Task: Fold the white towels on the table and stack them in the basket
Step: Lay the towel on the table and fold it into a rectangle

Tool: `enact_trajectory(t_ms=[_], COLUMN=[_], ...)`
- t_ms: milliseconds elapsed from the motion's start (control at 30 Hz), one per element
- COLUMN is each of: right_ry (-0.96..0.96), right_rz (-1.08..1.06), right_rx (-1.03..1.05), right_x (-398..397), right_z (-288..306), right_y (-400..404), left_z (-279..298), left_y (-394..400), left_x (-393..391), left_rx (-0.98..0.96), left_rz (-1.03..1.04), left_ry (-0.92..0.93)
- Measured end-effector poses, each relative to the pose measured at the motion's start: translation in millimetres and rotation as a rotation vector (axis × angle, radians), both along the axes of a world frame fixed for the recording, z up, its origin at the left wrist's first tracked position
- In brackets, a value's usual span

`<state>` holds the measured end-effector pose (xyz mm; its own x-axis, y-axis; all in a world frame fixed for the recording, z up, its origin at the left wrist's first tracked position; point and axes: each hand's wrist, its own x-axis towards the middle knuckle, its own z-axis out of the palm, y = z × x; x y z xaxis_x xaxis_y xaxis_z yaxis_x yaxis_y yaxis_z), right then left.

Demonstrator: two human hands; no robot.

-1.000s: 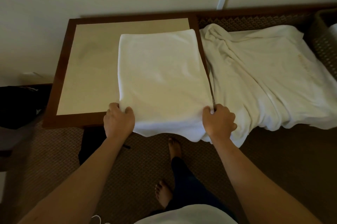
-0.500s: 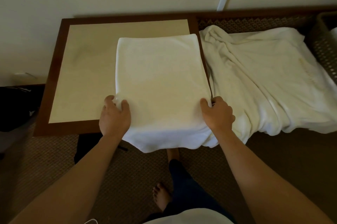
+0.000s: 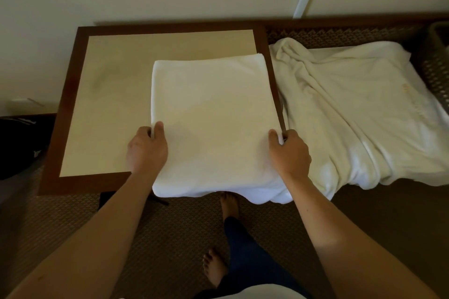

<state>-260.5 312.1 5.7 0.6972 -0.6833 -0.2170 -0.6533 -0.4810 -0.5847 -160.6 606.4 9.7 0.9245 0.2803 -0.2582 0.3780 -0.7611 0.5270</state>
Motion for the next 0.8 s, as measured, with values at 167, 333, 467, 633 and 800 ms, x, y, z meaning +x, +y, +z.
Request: enact_trajectory(t_ms=[167,333,467,633,800], right_ry=[-0.161,-0.085,-0.007,0.087,-0.207], right_rz=[0.093,0.012,-0.053,0.044,0.033], right_rx=[0.087,-0.128,-0.115,-0.099,0.077], right_x=[10,10,19,60,76], right_z=[0,-10,-6,2,-5], right_y=[-12,-1,-2,-11,-24], left_z=[6,-5,-4,7,0], left_y=[-1,-3,-7,-16,-20], left_x=[32,22,30,65,86], left_rx=[-0.110,0.078,0.092,-0.013,-0.063], left_rz=[0.017,-0.099,-0.052,-0.006,0.011], left_ry=[-0.031,-0.148,-0.083,0.001,-0.042])
